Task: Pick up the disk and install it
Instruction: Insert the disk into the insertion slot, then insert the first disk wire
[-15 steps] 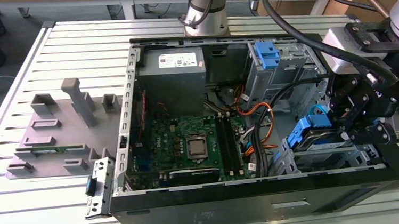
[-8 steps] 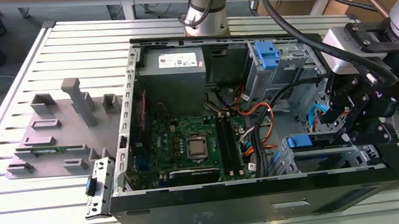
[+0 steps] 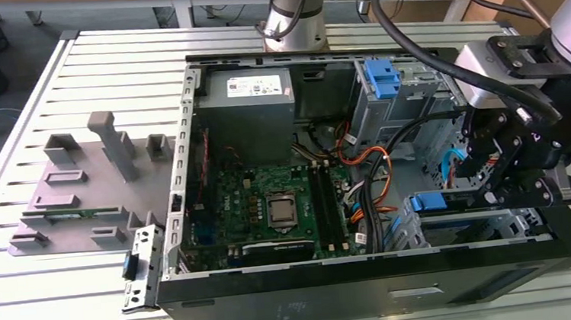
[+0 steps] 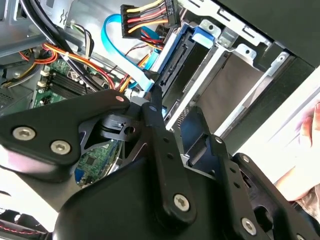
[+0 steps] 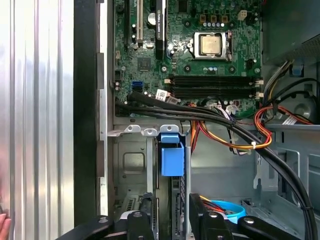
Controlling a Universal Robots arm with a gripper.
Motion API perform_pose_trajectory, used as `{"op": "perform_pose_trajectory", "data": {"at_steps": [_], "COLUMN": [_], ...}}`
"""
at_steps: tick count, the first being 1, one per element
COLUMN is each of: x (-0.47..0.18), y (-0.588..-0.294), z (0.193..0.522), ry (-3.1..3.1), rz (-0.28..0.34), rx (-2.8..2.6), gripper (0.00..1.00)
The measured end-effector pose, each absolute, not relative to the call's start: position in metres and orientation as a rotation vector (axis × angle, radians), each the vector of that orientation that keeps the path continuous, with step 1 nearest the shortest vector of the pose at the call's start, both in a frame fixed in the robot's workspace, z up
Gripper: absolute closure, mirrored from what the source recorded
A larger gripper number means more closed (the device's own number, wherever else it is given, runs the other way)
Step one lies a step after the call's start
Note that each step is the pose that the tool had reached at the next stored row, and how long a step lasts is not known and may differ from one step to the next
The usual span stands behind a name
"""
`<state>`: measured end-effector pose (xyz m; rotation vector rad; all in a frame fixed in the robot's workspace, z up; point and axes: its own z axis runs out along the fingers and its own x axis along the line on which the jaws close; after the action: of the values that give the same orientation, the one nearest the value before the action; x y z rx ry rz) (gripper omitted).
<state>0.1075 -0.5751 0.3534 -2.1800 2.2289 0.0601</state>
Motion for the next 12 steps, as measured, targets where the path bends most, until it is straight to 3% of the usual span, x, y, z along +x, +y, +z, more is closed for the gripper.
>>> {"op": "perform_pose_trajectory", "data": {"at_steps": [12], "x": [0.1053], "y": [-0.5737], "z": [0.3521], "ry": [2.223], "rz": [0.060], "rx": [-2.187], "gripper": [0.58]}}
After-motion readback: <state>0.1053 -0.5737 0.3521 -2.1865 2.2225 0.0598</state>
